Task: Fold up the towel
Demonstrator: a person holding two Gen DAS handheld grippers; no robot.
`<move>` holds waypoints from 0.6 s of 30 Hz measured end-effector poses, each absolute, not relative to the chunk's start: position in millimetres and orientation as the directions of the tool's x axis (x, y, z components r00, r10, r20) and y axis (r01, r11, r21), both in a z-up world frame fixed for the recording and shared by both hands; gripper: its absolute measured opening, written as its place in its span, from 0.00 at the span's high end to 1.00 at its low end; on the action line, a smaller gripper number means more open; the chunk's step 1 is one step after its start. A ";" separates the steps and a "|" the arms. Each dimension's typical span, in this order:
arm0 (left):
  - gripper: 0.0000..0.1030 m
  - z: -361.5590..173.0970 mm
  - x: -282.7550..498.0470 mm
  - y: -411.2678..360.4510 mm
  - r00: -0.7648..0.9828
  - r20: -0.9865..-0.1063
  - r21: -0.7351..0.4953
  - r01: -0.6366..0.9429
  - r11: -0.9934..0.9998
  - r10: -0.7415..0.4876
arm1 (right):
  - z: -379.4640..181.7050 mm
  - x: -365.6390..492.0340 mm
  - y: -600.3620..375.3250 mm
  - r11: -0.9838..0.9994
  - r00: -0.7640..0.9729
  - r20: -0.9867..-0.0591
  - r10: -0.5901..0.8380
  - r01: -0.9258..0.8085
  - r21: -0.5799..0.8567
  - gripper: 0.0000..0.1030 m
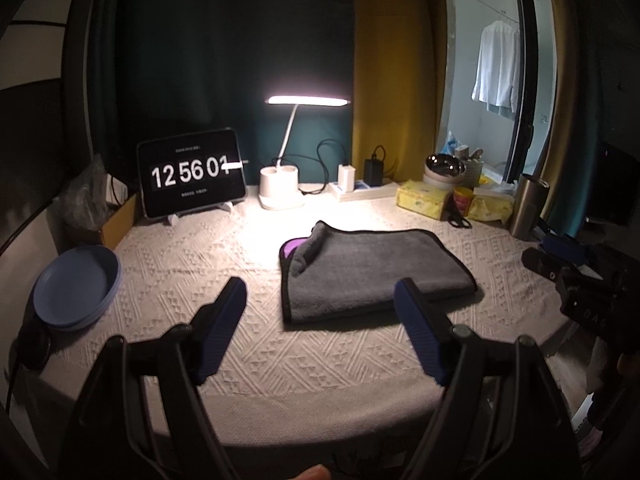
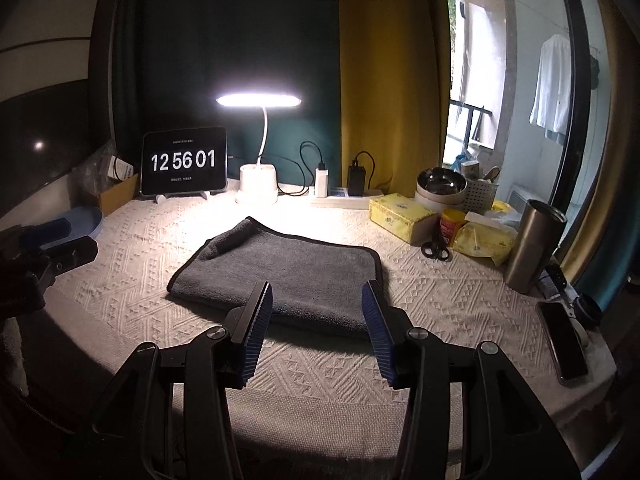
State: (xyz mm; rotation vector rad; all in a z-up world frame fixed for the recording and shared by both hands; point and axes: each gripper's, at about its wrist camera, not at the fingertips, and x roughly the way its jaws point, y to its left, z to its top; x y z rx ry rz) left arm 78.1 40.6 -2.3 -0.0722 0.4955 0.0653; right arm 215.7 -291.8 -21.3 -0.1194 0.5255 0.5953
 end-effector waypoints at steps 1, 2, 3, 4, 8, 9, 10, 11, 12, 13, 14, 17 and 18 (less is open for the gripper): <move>0.25 0.1 74.1 40.0 0.881 -0.470 -0.051 -0.080 0.995 0.046 | -18.2 212.7 -294.6 0.827 0.706 -0.498 0.504 -0.561 0.042 0.52; 0.25 2.1 70.1 39.5 0.885 -0.463 -0.051 -0.078 0.996 0.046 | -14.3 208.7 -297.6 0.829 0.712 -0.490 0.503 -0.558 0.041 0.52; 0.25 4.6 66.0 38.6 0.889 -0.456 -0.053 -0.075 0.996 0.043 | -9.2 203.7 -301.7 0.832 0.720 -0.479 0.502 -0.553 0.041 0.52; 0.25 7.1 62.1 37.9 0.893 -0.449 -0.055 -0.072 0.996 0.039 | -4.1 199.1 -306.0 0.834 0.727 -0.468 0.502 -0.550 0.040 0.52; 0.25 17.9 48.2 32.4 0.913 -0.407 -0.054 -0.057 0.997 0.030 | 11.5 184.3 -322.1 0.844 0.755 -0.429 0.496 -0.535 0.034 0.51; 0.25 20.9 44.0 31.0 0.921 -0.389 -0.053 -0.052 0.997 0.027 | 14.6 181.3 -326.3 0.847 0.761 -0.421 0.494 -0.531 0.034 0.51; 0.24 23.8 39.9 29.7 0.927 -0.373 -0.051 -0.049 0.998 0.026 | 18.1 178.1 -331.0 0.850 0.767 -0.413 0.491 -0.526 0.035 0.51; 0.21 26.5 35.9 28.5 0.933 -0.359 -0.050 -0.045 0.998 0.024 | 21.9 174.5 -335.9 0.854 0.774 -0.403 0.489 -0.520 0.037 0.50; 0.19 28.8 32.5 27.3 0.937 -0.348 -0.052 -0.041 0.998 0.020 | 25.0 171.2 -339.4 0.856 0.779 -0.396 0.487 -0.516 0.038 0.50; 0.13 31.2 28.6 26.2 0.942 -0.335 -0.055 -0.035 0.998 0.015 | 27.5 168.1 -342.1 0.858 0.783 -0.390 0.485 -0.513 0.036 0.50; 0.12 33.9 24.3 25.5 0.947 -0.322 -0.059 -0.032 0.998 0.011 | 30.4 164.7 -345.1 0.860 0.788 -0.382 0.483 -0.510 0.034 0.50; 0.11 42.4 12.2 23.5 0.960 -0.279 -0.060 -0.031 0.998 0.013 | 36.9 156.3 -351.6 0.863 0.798 -0.364 0.480 -0.505 0.030 0.49; 0.11 45.7 8.2 23.3 0.965 -0.262 -0.057 -0.034 0.998 0.018 | 39.0 153.6 -353.4 0.863 0.801 -0.358 0.480 -0.504 0.031 0.49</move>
